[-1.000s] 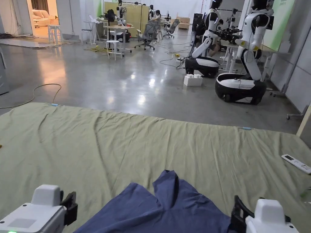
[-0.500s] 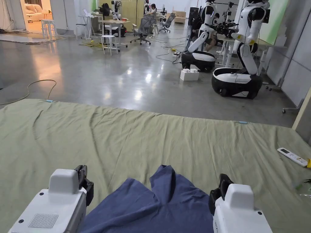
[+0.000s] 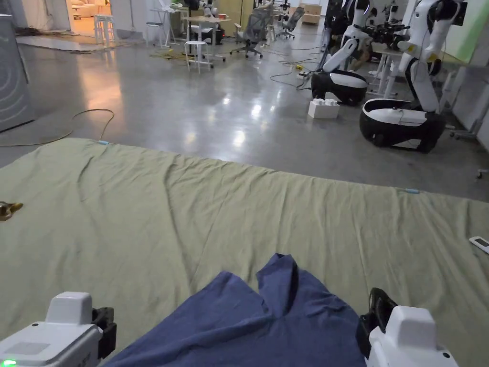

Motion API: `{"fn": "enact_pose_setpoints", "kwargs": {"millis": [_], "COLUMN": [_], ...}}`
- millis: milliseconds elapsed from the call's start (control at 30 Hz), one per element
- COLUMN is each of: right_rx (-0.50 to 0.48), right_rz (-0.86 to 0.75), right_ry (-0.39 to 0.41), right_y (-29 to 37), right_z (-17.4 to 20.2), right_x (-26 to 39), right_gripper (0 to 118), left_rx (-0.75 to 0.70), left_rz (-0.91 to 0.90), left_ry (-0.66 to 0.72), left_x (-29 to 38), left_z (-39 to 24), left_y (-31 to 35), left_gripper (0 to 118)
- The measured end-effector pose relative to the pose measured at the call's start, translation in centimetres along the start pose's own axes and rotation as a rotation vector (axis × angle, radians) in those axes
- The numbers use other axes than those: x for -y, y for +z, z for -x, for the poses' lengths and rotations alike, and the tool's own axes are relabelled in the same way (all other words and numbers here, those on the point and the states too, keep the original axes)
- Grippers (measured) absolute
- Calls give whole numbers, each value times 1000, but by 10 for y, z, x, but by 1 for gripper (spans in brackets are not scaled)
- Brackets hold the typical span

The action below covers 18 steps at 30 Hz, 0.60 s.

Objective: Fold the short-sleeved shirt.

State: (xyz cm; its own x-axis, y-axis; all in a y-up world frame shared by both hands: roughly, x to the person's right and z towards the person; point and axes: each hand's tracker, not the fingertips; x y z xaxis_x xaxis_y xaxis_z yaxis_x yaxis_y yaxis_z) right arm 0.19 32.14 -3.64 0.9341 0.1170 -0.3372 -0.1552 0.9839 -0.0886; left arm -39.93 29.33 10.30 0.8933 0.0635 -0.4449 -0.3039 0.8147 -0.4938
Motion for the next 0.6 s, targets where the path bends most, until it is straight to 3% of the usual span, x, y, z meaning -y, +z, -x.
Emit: {"fn": "enact_pose_setpoints", "kwargs": {"millis": [167, 267, 300, 600], "right_rx": [-19, -33, -35, -58], "right_rz": [47, 57, 62, 108], "right_ry": [1, -11, -10, -5], "right_y": [-8, -12, -13, -26], "right_z": [1, 2, 4, 18], "right_x": [11, 15, 16, 26], "right_gripper": [1, 1, 1, 1], "left_rx": [-48, -46, -46, -123], "left_rz": [158, 240, 260, 389], "left_ry": [61, 140, 167, 253], "left_x": [21, 33, 35, 55], "left_z": [40, 66, 74, 95], "left_y": [-22, -41, -47, -99], "left_gripper": [8, 55, 63, 62]}}
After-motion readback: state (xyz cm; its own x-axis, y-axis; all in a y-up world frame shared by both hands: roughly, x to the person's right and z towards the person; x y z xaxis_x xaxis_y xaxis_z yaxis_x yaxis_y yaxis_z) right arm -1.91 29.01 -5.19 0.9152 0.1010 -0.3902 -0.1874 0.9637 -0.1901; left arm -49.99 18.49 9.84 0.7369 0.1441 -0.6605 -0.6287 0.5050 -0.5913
